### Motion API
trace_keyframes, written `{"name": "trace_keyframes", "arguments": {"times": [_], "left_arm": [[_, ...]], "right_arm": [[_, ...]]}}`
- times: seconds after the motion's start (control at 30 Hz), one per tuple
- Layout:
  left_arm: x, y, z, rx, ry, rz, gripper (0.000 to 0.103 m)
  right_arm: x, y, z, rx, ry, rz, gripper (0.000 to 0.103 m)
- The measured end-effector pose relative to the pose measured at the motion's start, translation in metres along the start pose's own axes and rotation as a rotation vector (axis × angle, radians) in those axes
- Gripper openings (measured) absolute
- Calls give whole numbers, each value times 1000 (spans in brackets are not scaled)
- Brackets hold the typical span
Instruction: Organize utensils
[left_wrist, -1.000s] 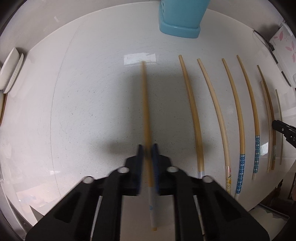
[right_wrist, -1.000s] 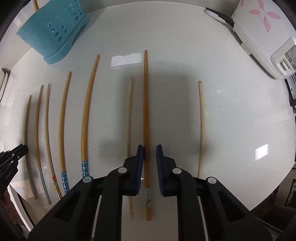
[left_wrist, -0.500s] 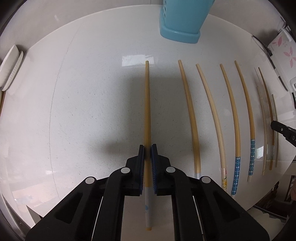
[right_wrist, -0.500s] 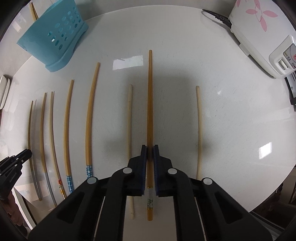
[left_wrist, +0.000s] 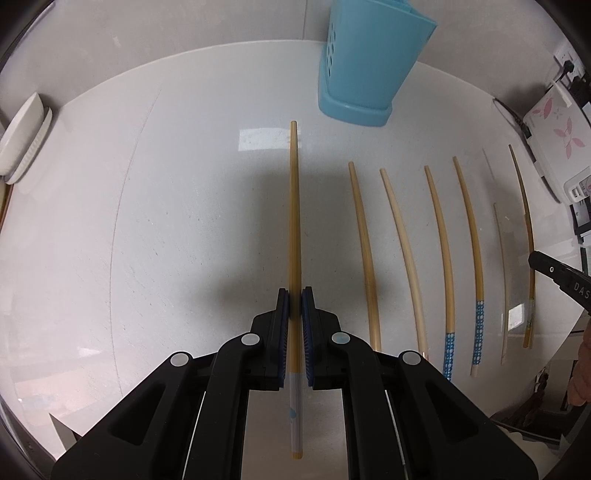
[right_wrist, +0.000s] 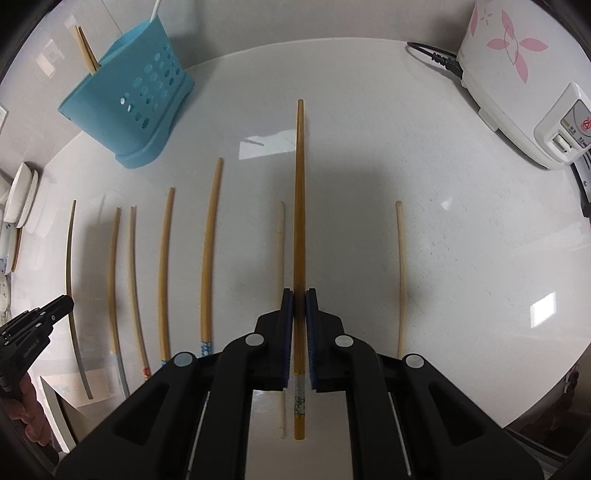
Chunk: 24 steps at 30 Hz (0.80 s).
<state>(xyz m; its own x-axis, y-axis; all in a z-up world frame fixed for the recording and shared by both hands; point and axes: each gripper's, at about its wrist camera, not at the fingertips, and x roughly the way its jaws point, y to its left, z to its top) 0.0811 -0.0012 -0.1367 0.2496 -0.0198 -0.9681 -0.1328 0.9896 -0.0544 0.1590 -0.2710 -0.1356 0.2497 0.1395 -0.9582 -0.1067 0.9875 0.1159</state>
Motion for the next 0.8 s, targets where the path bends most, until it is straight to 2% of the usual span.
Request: {"name": "trace_keyframes", "arguments": {"times": [0.37,0.8], "left_arm": [[-33,6,-4,-7,-59,-25,7],[-66,8,17,-17,-139,-51,7]], "right_arm": [[-26,-6,-2,-7,-82,47,6],[-43,-3,1,-11,-133,89,6]]}}
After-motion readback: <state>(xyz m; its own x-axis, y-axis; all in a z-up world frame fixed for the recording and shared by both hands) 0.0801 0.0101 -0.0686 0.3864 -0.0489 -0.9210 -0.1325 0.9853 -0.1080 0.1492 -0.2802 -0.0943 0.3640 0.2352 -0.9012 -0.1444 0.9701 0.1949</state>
